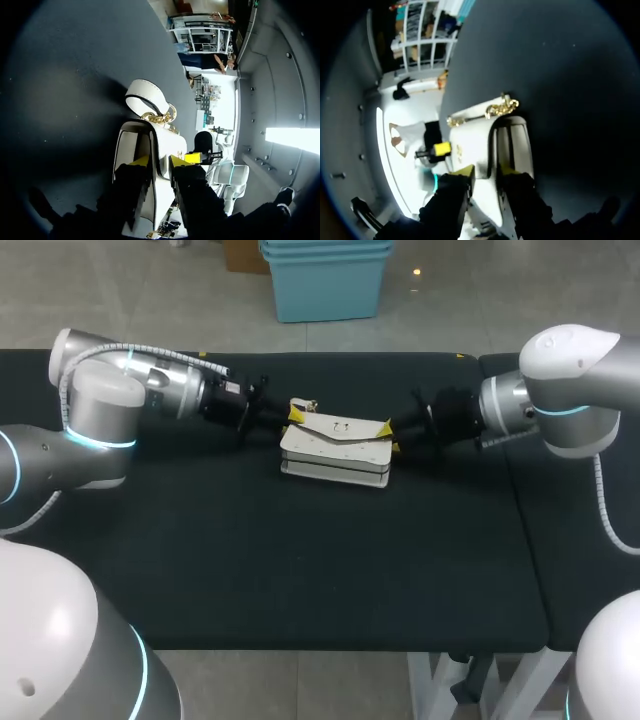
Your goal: Pick up the bag, open it, inspect its contents, close it, and place it on the opposite side
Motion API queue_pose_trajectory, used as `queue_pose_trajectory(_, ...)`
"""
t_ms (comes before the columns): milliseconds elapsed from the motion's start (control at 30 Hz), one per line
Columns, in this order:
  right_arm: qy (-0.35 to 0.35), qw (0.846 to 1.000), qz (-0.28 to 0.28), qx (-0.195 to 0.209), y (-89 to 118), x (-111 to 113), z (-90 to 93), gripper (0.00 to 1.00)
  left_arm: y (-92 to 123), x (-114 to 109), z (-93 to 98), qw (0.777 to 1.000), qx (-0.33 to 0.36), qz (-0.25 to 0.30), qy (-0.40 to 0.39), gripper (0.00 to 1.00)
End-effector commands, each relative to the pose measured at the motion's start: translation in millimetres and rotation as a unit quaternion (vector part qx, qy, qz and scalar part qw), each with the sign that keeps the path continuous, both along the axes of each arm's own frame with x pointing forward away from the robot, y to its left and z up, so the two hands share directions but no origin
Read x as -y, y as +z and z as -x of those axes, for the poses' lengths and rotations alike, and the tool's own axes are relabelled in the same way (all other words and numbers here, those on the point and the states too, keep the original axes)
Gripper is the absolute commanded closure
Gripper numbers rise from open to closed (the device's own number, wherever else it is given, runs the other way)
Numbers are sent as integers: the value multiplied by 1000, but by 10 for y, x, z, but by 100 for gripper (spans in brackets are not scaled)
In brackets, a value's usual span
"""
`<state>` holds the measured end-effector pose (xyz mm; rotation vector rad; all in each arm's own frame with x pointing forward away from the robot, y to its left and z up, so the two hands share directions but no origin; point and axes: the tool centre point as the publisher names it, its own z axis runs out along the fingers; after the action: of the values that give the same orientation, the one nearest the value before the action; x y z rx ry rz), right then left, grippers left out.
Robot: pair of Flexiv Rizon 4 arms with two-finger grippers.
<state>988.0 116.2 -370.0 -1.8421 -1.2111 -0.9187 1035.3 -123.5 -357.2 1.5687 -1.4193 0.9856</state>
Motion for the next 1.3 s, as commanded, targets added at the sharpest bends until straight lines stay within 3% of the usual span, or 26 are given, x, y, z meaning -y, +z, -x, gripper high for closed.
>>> queue_pose_trajectory(33, -5, 1000, 4, -1, -8, -60, 4, 16, -42, 45, 14, 1000, -2, -3, 14, 75)
queue_pose_trajectory(67, -5, 1000, 4, -2, -15, -62, 3, 22, -63, 47, 4, 1000, -6, -2, 14, 100)
queue_pose_trajectory(100, -4, 1000, 4, -3, -22, -67, 3, 54, -88, 49, -7, 1000, -9, -1, 15, 100)
queue_pose_trajectory(133, -4, 1000, 4, -3, -25, -70, 3, 63, -98, 51, -9, 1000, -10, -2, 15, 100)
queue_pose_trajectory(167, -4, 1000, 4, -4, -28, -72, 3, 96, -108, 54, -10, 1000, -11, -2, 15, 100)
queue_pose_trajectory(200, -2, 1000, 5, -4, -28, -72, 2, 100, -118, 56, -12, 1000, -13, -3, 15, 100)
queue_pose_trajectory(367, -1, 1000, 10, -9, -30, -47, 3, 100, -94, 37, 39, 1000, -12, -14, 5, 100)
queue_pose_trajectory(400, -2, 1000, 11, -9, -30, -31, 5, 100, -70, 22, 65, 1000, -10, -17, 5, 60)
queue_pose_trajectory(433, -2, 1000, 12, -9, -24, -15, 14, 82, -43, 3, 88, 1000, -7, -19, 4, 8)
queue_pose_trajectory(467, -3, 1000, 13, -8, -17, 0, 21, 55, -11, -16, 116, 1000, -2, -21, 4, 0)
queue_pose_trajectory(533, -7, 1000, 16, -8, -5, 39, 38, 0, 62, -55, 171, 1000, 8, -25, 4, 0)
queue_pose_trajectory(900, -18, 999, 39, 1, 118, 239, 232, 0, 374, -281, 392, 997, 38, -68, 0, 0)
queue_pose_trajectory(933, -15, 999, 42, 2, 129, 243, 252, 16, 371, -315, 386, 996, 38, -77, 5, 0)
queue_pose_trajectory(967, -10, 999, 46, 5, 138, 236, 278, 45, 369, -349, 379, 996, 32, -78, 3, 0)
queue_pose_trajectory(1000, -7, 999, 53, 6, 142, 226, 302, 52, 367, -385, 373, 996, 27, -82, 5, 0)
queue_pose_trajectory(1300, 22, 996, 88, 9, 119, 83, 411, 60, 343, -612, 355, 991, 15, -126, 29, 0)
